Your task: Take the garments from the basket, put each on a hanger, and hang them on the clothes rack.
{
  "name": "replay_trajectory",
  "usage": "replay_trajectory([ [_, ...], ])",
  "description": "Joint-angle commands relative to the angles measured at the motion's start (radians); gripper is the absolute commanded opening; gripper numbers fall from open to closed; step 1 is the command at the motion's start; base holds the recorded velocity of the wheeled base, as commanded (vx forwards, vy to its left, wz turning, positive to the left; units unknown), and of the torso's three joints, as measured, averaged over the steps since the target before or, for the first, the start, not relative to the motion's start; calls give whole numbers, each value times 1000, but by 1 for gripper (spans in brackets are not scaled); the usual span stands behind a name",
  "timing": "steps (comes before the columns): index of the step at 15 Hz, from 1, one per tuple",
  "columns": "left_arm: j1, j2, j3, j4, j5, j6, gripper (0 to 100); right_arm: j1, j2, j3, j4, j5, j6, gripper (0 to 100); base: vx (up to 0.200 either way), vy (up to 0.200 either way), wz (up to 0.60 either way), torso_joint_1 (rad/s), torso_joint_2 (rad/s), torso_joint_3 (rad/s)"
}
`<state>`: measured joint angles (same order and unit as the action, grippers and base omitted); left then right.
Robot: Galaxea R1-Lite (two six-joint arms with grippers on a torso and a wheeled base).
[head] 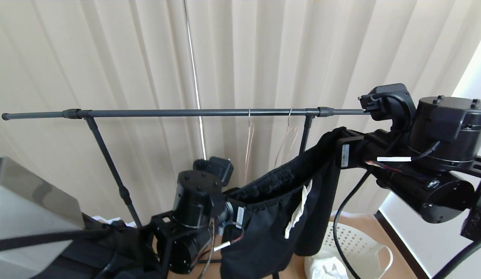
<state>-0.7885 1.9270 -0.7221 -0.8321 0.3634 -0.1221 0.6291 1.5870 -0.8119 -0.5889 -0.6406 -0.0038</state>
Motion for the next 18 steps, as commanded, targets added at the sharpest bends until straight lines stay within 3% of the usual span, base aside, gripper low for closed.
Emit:
replay_trajectory([
  [1,74,-85,-94,82,0,9,0,-8,-108,-142,273,36,35,0,0,0,0,0,0,0],
  [2,91,-91,-128,136,0,9,0,-6,-125,-164,360,56,82,0,0,0,0,0,0,0],
  [3,114,-91,-186,219,-1,9,0,-8,-136,-179,469,130,110,0,0,0,0,0,0,0],
  [6,152,-91,-341,407,-61,4,0,-32,-140,-208,644,200,113,0,0,0,0,0,0,0],
  [9,163,-102,-447,602,-143,-13,0,-34,-139,-197,673,223,111,0,0,0,0,0,0,0],
  [12,163,-158,-528,866,-293,-13,0,-37,-131,-168,675,216,108,0,0,0,0,0,0,0],
  [14,170,-168,-534,916,-342,-13,0,-37,-113,-167,664,217,111,0,0,0,0,0,0,0],
  [18,226,-169,-523,923,-334,-14,0,-85,-94,-185,659,222,111,0,0,0,0,0,0,0],
])
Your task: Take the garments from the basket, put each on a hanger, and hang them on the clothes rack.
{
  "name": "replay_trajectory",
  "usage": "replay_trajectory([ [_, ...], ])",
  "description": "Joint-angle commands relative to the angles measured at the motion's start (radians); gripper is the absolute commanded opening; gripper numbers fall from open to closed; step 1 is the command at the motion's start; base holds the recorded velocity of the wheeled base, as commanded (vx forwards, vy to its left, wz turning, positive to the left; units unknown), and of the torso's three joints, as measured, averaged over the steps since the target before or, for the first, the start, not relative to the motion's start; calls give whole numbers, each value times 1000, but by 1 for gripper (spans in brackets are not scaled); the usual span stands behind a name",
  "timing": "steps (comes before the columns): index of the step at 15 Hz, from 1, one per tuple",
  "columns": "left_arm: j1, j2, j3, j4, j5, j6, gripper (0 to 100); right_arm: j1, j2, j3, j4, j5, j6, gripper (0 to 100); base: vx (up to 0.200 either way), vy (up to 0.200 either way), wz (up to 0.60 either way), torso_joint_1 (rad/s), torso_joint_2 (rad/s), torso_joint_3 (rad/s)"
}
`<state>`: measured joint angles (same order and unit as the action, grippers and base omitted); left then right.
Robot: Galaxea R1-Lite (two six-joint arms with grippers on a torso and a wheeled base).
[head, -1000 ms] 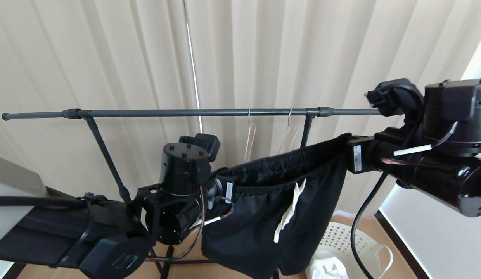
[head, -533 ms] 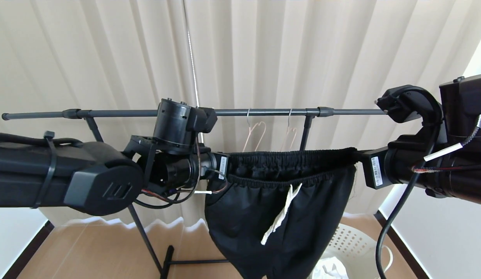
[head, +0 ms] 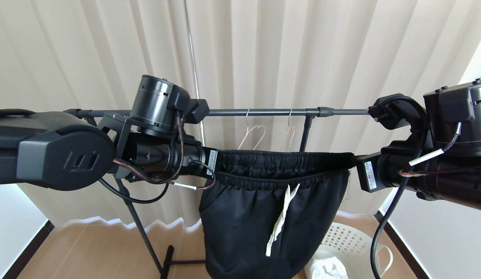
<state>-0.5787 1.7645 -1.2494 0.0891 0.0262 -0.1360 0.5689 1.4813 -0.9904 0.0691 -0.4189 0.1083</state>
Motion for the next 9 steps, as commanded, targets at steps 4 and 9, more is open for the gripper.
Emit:
replay_trajectory([
  [4,65,-8,24,-5,51,3,0,-129,27,-36,0,25,-1,0,0,0,0,0,0,0],
  [9,74,-20,27,-9,57,4,0,-187,30,-43,3,29,-12,0,0,0,0,0,0,0],
])
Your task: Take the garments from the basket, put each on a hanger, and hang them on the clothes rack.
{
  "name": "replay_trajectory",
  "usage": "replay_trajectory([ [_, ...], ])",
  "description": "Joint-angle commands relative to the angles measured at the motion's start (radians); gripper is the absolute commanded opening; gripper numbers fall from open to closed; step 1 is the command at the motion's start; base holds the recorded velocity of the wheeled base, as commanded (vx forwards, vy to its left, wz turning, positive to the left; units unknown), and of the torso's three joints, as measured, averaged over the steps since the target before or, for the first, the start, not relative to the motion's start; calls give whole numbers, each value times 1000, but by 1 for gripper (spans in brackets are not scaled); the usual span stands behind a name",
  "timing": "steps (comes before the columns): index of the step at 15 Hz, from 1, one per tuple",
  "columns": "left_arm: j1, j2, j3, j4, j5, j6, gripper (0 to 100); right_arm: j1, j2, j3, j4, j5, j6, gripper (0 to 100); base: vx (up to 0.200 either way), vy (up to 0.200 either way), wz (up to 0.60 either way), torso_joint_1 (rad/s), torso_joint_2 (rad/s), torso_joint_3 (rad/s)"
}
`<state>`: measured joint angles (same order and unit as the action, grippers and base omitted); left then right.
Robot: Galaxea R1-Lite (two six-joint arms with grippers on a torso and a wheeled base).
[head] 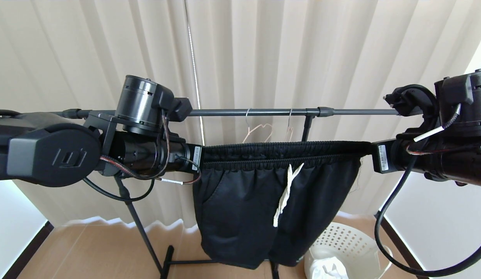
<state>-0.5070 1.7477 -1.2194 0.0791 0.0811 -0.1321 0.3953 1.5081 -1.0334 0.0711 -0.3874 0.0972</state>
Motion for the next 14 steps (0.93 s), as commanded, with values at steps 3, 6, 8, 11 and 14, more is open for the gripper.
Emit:
replay_trajectory([
  [3,5,4,-22,-1,-1,-1,0,-19,14,7,4,-2,-10,0,0,0,0,0,0,0],
  [6,5,59,-104,-29,-4,-3,0,-1,-9,33,13,9,-34,0,0,0,0,0,0,0],
  [8,5,102,-177,-25,-4,-3,0,40,-32,61,15,24,-53,0,0,0,0,0,0,0],
  [11,8,197,-328,-22,-9,-3,0,166,-86,138,19,27,-85,0,0,0,0,0,0,0],
  [14,8,259,-442,-19,-12,-1,0,223,-88,154,18,30,-91,0,0,0,0,0,0,0],
])
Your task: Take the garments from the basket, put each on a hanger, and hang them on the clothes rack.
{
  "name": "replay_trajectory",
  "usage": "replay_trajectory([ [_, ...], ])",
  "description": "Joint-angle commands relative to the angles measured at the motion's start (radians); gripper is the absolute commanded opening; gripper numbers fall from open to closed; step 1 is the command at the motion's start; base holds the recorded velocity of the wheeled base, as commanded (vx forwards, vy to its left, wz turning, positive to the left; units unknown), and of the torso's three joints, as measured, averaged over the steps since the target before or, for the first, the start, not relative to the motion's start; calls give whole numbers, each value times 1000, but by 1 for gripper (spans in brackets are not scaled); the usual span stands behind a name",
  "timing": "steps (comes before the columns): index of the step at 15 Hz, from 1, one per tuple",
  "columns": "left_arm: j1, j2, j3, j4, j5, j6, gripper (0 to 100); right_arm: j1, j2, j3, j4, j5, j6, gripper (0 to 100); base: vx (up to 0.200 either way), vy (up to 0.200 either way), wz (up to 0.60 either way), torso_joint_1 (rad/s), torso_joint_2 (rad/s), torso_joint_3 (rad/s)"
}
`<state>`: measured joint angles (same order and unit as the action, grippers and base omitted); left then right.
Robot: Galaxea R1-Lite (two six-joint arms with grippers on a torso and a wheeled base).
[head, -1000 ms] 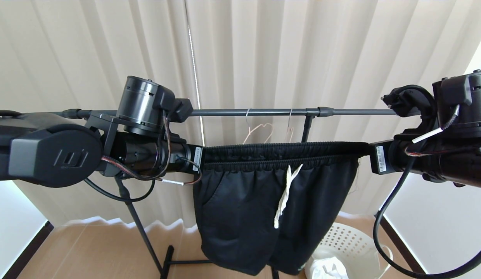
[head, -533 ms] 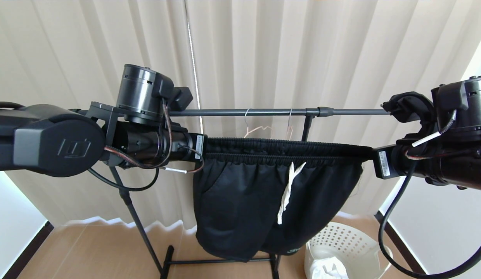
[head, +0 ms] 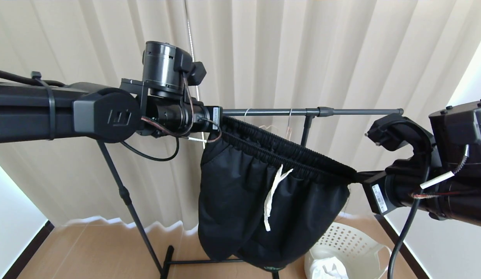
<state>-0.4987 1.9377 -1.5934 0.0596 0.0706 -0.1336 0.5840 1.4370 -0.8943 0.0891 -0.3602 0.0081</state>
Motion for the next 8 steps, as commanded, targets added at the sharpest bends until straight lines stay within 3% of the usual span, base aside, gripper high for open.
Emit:
replay_trajectory([
  [1,0,98,-125,0,-14,0,0,82,-20,26,0,6,0,0,0,0,0,0,0,0],
  [5,-3,142,-201,-1,-26,0,0,220,-12,57,-3,9,10,0,0,0,0,0,0,0],
  [7,-9,159,-232,-3,-28,-1,0,318,6,55,-14,10,82,0,0,0,0,0,0,0],
  [8,-18,165,-240,-3,-28,-1,0,381,33,37,-20,10,158,0,0,0,0,0,0,0],
])
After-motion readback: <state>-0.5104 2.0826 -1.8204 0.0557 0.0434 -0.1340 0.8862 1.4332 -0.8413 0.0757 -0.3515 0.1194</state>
